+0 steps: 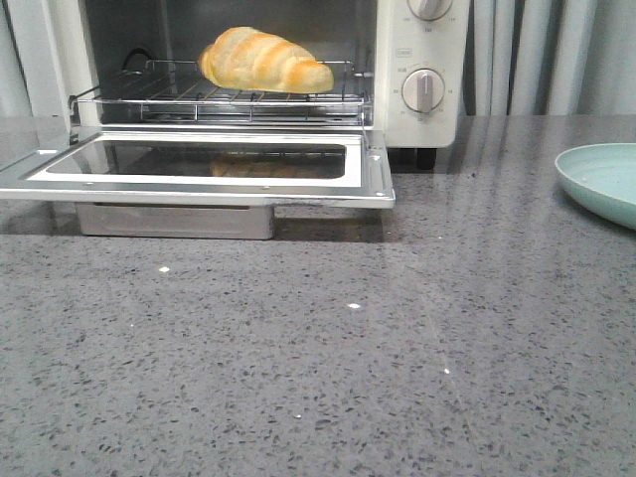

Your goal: Put bread in oven

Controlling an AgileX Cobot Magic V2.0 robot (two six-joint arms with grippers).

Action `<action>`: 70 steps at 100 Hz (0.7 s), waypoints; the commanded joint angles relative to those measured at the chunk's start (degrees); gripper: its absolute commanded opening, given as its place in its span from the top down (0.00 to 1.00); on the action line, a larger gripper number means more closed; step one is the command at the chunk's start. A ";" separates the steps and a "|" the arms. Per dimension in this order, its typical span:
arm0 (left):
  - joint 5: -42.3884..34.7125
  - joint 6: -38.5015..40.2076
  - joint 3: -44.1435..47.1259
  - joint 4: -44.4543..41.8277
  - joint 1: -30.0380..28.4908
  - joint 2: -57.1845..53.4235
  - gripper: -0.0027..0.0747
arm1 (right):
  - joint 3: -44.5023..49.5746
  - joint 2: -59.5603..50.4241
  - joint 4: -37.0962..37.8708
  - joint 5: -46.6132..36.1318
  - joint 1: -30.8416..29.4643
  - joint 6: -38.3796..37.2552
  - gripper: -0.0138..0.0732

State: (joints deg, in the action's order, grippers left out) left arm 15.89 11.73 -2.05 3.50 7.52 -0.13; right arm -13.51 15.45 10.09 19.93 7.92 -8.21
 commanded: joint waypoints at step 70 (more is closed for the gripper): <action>-4.59 -0.19 -1.68 0.56 0.00 -1.49 0.99 | 14.70 -13.70 -2.87 -7.36 -9.21 -0.03 0.90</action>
State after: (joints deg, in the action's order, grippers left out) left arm 15.89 11.73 -2.05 3.50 7.52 -0.13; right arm 0.60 2.04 8.51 17.59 -0.19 -8.34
